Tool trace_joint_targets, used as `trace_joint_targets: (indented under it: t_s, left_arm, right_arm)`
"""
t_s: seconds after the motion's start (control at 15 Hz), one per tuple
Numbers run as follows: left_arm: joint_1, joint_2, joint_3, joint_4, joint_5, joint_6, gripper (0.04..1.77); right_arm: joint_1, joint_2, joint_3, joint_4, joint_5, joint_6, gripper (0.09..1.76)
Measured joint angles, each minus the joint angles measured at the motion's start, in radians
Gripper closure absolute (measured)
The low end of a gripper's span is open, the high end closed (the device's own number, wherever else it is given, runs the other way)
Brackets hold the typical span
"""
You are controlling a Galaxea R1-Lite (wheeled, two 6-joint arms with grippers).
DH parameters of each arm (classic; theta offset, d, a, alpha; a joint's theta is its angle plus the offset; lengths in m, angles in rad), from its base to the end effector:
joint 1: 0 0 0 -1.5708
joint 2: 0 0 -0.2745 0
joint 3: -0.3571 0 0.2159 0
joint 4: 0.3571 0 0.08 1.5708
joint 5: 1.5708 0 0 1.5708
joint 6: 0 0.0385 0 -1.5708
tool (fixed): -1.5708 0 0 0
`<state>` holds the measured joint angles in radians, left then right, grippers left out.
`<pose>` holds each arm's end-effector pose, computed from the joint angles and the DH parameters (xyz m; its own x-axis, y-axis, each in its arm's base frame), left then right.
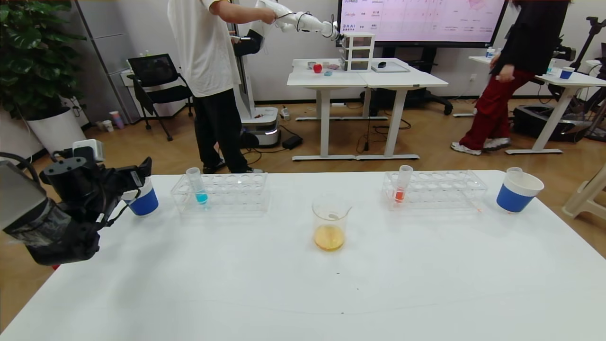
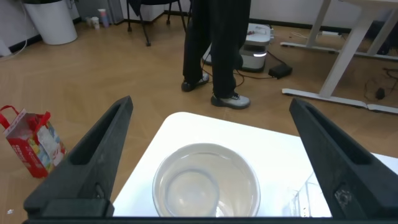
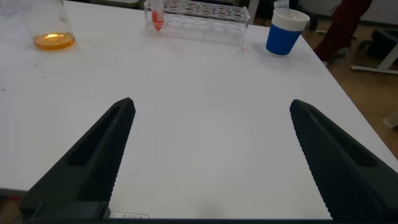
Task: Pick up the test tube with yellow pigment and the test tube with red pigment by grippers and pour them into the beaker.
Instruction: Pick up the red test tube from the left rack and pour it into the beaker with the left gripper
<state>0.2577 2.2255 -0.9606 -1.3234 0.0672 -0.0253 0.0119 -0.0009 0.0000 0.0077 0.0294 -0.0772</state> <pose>0.4038 0.1091 0.0545 0.9460 0.3188 0.0583 -0.3176 0.9478 -0.0292 0.0462 0.0017 0.0746 0.9991 0.0413 -0.0068 -0.0417 0.9962 -0.0769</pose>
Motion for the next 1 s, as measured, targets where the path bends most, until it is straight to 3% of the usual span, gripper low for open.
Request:
trace_joint_targets:
  t_s: [0.13, 0.27, 0.53, 0.73, 1.0]
  left_arm:
    - [-0.02, -0.043, -0.002, 0.044, 0.0, 0.001, 0.06]
    - [-0.083, -0.105, -0.003, 0.117, 0.011, 0.0, 0.06]
    - [-0.295, -0.201, -0.03, 0.232, 0.137, 0.001, 0.06]
    - [-0.449, -0.23, -0.054, 0.251, 0.226, 0.025, 0.06]
    - [-0.52, -0.264, -0.061, 0.268, 0.24, 0.051, 0.06]
  right_arm:
    - [0.0, 0.0, 0.0, 0.0, 0.0, 0.0, 0.11]
    - [0.0, 0.0, 0.0, 0.0, 0.0, 0.0, 0.11]
    - [0.0, 0.0, 0.0, 0.0, 0.0, 0.0, 0.11]
    - [0.0, 0.0, 0.0, 0.0, 0.0, 0.0, 0.11]
    - [0.0, 0.0, 0.0, 0.0, 0.0, 0.0, 0.11]
